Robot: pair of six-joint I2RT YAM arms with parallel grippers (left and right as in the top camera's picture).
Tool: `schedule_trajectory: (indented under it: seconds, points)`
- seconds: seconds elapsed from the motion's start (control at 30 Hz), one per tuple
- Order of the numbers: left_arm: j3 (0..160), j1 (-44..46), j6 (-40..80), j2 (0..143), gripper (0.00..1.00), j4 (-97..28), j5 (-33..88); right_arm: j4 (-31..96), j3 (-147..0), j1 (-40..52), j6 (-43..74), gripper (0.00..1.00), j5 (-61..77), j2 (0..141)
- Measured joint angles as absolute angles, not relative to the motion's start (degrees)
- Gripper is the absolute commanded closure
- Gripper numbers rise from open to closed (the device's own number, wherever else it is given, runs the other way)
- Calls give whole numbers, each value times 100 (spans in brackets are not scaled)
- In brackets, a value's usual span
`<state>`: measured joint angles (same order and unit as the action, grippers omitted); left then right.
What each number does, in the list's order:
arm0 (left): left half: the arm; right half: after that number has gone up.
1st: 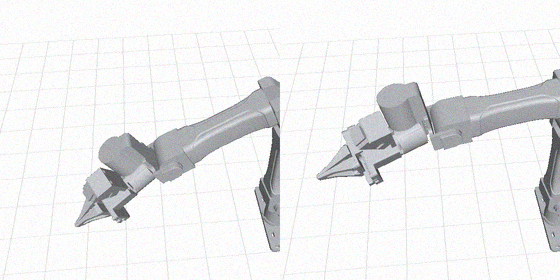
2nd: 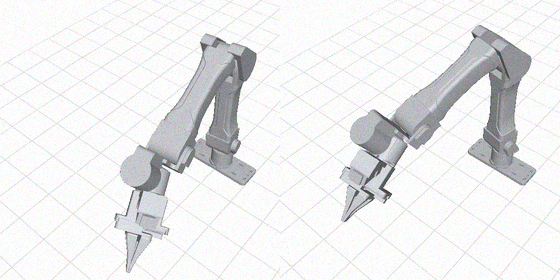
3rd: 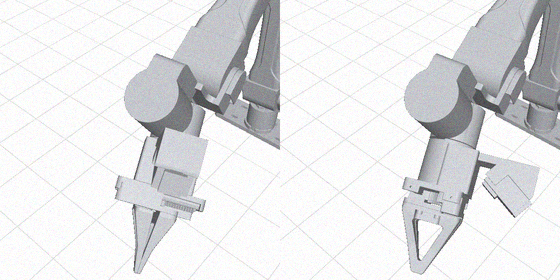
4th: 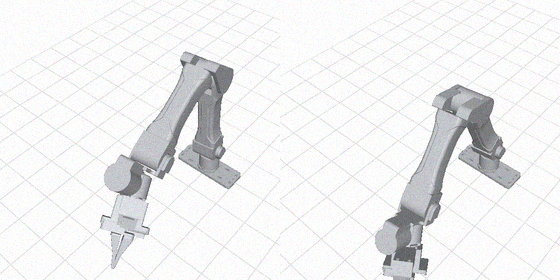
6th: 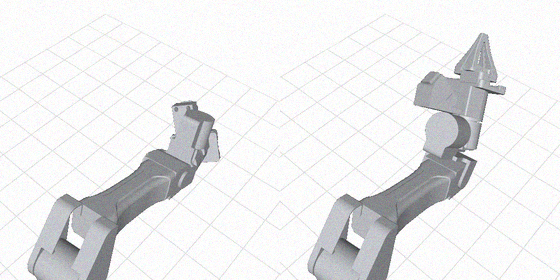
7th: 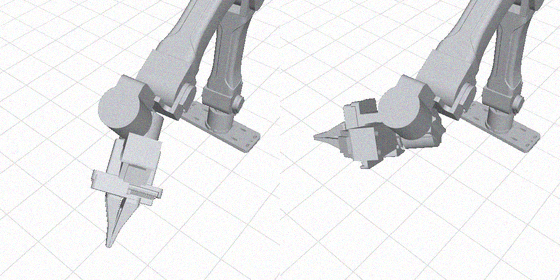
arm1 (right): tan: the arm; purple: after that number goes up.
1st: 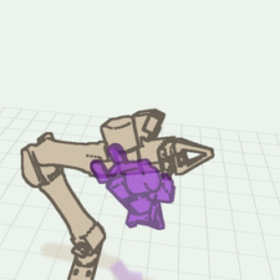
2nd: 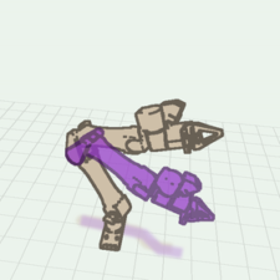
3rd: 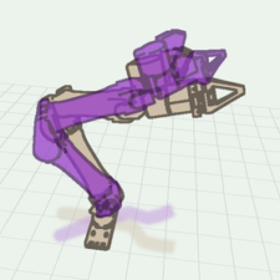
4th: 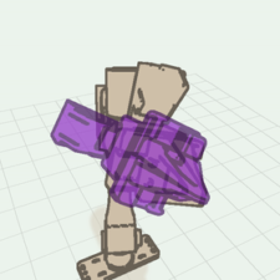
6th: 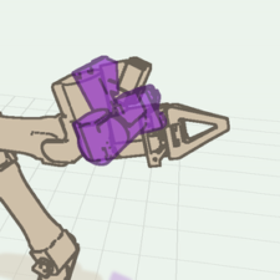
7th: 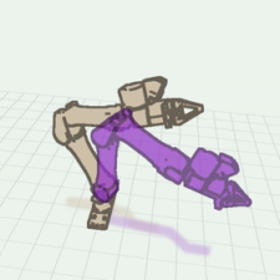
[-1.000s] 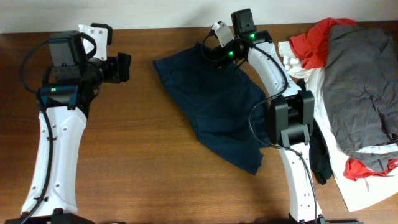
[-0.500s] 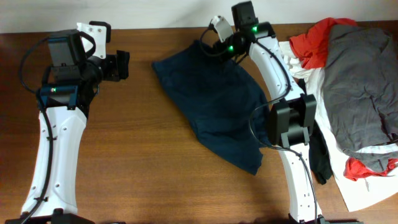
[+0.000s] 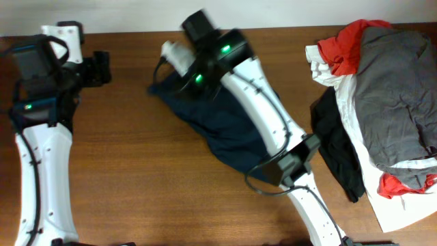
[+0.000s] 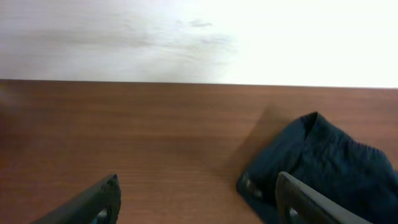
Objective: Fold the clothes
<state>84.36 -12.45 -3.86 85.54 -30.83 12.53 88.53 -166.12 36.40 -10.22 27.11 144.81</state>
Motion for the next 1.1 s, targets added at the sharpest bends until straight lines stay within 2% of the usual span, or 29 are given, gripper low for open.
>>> schedule_trajectory:
  seconds: [0.1,0.17,0.37,0.47,0.57,0.67,0.83,0.97,1.1]
  points:
    - [8471,-1396,-362,8497,21,-3105,1256,9443,-16612,4032,-1103,40,2709,14481]
    - [8477,-1428,-362,8495,21,-3148,1256,9699,-16612,4235,-1162,39,2707,14481]
    - [8477,-1428,-357,8495,21,-3330,1350,9655,-16612,4042,-1142,39,2694,14468]
    - [8490,-1426,-344,8495,22,-3610,1643,9577,-16612,3651,-897,39,2694,14396]
    - [8503,-1321,-344,8495,25,-4108,1887,9581,-16612,2810,-569,39,2683,14182]
    - [8506,-1035,-342,8495,25,-4536,1992,9649,-16610,1883,-298,39,2440,13716]
    - [8508,-440,-342,8466,24,-5074,2078,9697,-16608,1186,-1,34,1942,12455]
    - [8569,-344,-320,8241,24,-5767,2097,9697,-16628,1170,263,27,1411,11146]
    - [8654,-344,-318,8084,24,-6648,2099,9647,-15950,1170,412,1,1135,9929]
